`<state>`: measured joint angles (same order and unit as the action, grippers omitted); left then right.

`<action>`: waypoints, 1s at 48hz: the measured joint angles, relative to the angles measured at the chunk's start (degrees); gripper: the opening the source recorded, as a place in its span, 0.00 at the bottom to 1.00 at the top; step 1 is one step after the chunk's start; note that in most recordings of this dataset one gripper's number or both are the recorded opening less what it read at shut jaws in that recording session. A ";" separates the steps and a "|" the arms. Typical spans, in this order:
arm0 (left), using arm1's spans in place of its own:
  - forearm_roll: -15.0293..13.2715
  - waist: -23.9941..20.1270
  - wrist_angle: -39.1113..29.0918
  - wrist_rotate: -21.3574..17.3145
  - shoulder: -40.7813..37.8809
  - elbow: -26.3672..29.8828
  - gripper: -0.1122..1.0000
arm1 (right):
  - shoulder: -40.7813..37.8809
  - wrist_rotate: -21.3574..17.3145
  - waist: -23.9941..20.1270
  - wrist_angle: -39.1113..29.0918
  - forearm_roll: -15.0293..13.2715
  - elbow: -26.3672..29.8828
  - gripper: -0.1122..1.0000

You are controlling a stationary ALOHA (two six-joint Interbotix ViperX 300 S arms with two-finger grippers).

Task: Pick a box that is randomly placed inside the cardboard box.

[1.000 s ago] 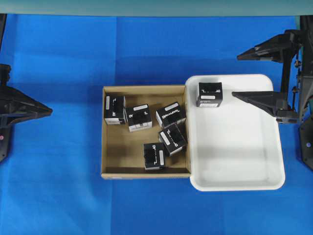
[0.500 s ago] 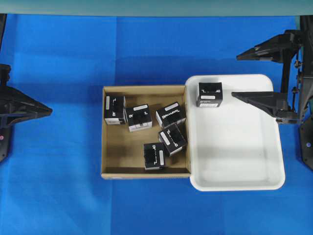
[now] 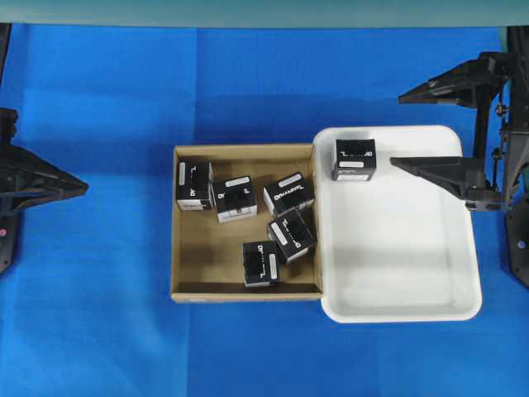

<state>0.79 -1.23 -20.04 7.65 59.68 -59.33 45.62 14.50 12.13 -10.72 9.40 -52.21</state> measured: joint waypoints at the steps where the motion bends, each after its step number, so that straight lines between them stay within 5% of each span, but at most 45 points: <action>1: 0.00 0.00 0.00 0.00 0.00 0.00 0.04 | -0.09 0.00 -0.09 0.00 0.00 0.00 0.99; 48: 0.00 -0.09 4.39 0.00 0.53 -0.09 0.04 | 0.18 0.00 -0.09 2.11 0.00 0.00 0.99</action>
<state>0.79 -1.32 -15.64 7.65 60.21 -59.41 45.79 14.50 12.04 -8.61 9.40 -52.21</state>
